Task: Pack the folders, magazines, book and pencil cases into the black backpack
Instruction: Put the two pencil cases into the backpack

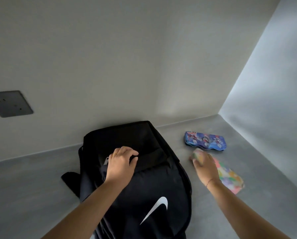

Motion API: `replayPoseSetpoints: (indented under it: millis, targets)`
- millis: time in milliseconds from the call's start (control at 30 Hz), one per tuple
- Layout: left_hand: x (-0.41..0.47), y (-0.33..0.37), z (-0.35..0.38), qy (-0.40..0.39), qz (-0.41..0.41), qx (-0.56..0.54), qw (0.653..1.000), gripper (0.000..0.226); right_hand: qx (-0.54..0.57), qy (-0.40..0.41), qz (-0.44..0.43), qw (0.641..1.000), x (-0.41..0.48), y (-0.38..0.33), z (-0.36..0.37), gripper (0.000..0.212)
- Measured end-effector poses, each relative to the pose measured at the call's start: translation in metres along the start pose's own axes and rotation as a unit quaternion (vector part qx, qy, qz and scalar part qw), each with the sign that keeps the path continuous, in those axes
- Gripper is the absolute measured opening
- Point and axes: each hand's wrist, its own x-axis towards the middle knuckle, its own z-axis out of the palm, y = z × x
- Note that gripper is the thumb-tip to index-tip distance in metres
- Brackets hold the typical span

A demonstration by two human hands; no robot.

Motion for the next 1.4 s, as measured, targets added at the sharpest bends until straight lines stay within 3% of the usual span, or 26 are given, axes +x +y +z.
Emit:
replayPoseSetpoints:
  millis: [200,333,433,600,800,867,967,1033,1100,1200,1267,1400]
  targets:
    - [0.035,-0.002,0.010,-0.017,-0.095,0.009,0.995,0.022,-0.138,-0.113,0.098,0.979,0.053,0.076,-0.021,0.056]
    - [0.041,-0.014,0.013,-0.123,-0.115,0.082,0.982,0.055,-0.153,-0.157,0.105,0.970,0.077,0.098,-0.022,0.055]
    - [0.035,-0.022,0.016,-0.156,-0.109,0.124,0.974,0.062,-0.150,-0.178,0.083,0.969,0.093,0.100,-0.023,0.053]
    - [0.028,-0.029,0.012,-0.103,-0.125,0.072,0.984,0.043,-0.166,-0.213,0.081,0.959,0.106,0.098,-0.021,0.049]
    - [0.021,-0.023,0.007,-0.026,-0.108,0.113,0.987,0.028,-0.158,-0.198,0.043,0.966,0.096,0.089,-0.027,0.042]
    - [0.022,-0.024,-0.003,0.021,-0.108,0.115,0.987,0.021,-0.094,-0.171,0.039,0.980,0.088,0.074,-0.039,0.033]
    - [0.031,-0.025,-0.020,0.032,-0.159,0.022,0.987,0.015,0.072,-0.123,0.027,0.989,0.071,0.034,-0.060,0.016]
    - [0.039,-0.024,-0.029,0.024,-0.184,-0.051,0.981,0.014,0.226,-0.167,0.050,0.958,0.049,-0.001,-0.064,0.013]
    - [0.045,-0.021,-0.035,0.022,-0.192,-0.099,0.976,0.011,0.362,-0.275,0.098,0.885,0.020,-0.038,-0.054,0.022]
    - [0.048,-0.017,-0.041,0.021,-0.188,-0.131,0.973,0.007,0.441,-0.413,0.127,0.786,-0.028,-0.092,-0.028,0.023]
    - [0.048,-0.017,-0.043,0.022,-0.178,-0.134,0.975,0.007,0.449,-0.439,0.114,0.769,-0.049,-0.121,-0.009,0.025]
    - [0.047,-0.019,-0.047,0.040,-0.168,-0.148,0.974,0.009,0.441,-0.406,0.118,0.792,-0.062,-0.150,0.024,0.030]
